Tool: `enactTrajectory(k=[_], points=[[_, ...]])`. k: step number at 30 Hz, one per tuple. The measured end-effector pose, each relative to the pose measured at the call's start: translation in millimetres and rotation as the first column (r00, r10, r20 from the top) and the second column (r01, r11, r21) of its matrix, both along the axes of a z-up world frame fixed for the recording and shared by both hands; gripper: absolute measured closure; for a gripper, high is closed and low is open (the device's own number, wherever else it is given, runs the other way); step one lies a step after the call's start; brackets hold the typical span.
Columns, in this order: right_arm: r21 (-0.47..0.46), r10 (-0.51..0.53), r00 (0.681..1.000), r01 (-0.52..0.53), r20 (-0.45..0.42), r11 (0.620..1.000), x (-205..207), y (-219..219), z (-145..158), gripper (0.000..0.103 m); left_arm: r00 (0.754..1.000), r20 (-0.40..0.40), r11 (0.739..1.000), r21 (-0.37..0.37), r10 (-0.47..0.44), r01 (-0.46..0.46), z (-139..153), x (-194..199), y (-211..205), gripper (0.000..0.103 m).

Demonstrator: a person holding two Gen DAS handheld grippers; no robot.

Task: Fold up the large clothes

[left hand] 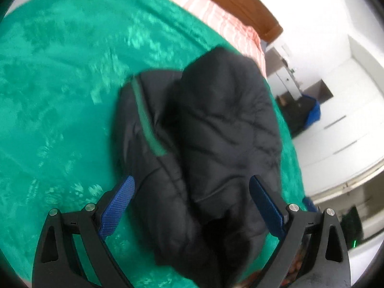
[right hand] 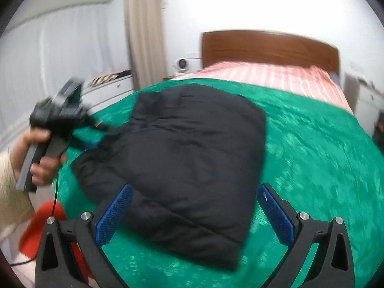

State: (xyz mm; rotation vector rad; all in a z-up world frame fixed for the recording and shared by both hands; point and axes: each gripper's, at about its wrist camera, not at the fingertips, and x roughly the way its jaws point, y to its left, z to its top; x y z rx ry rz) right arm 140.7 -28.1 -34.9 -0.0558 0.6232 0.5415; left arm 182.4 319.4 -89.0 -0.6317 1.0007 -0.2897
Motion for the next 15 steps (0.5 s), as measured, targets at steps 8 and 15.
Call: enactTrajectory(k=[8, 15], points=[[0.251, -0.039, 0.931, 0.138, -0.363, 0.958, 72, -77, -49, 0.000, 0.994, -0.094, 0.991, -0.130, -0.051, 0.038, -56, 21, 9, 0.000], [0.486, 0.224, 0.815, 0.079, -0.534, 0.870, 133, -74, -96, 0.000, 0.982, -0.143, 0.984, -0.142, -0.124, 0.104, -75, 55, 1, 0.000]])
